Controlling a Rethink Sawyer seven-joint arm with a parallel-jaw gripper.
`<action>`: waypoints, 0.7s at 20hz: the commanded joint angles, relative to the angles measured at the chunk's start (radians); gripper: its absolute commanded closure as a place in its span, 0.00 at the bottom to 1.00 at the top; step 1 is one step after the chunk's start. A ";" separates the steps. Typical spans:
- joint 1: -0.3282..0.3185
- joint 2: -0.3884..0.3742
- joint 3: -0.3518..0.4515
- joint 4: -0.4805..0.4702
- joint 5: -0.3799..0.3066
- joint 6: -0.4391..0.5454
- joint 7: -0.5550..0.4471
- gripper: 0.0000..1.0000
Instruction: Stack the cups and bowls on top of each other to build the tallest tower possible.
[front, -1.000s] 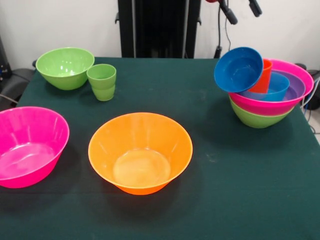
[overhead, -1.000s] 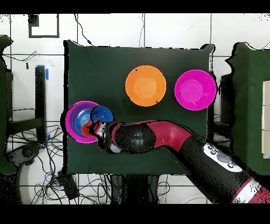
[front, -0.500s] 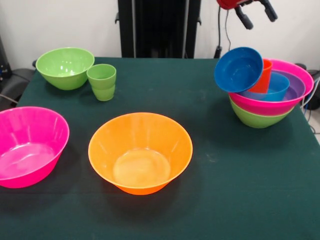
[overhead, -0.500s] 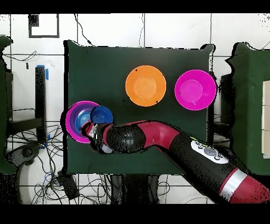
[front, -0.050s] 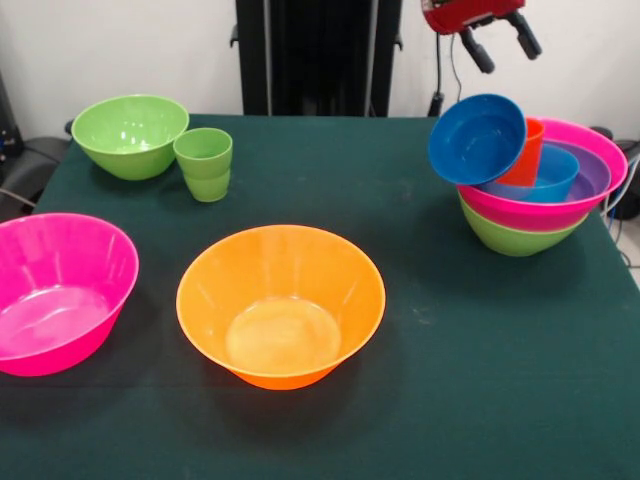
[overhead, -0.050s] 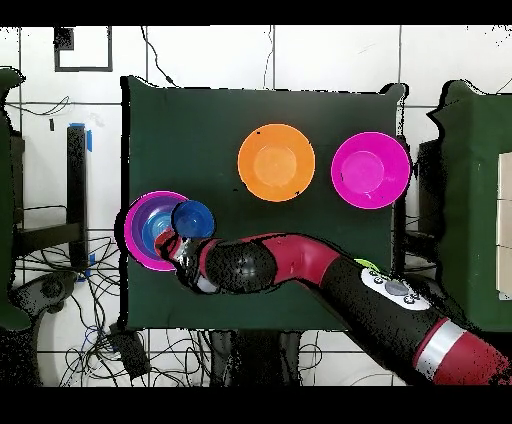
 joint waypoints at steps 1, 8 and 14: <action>-0.012 -0.018 -0.062 -0.018 -0.054 0.071 -0.050 0.00; -0.042 -0.045 -0.053 -0.026 -0.049 0.121 -0.073 0.00; -0.008 0.029 -0.079 -0.046 -0.073 0.051 -0.061 0.00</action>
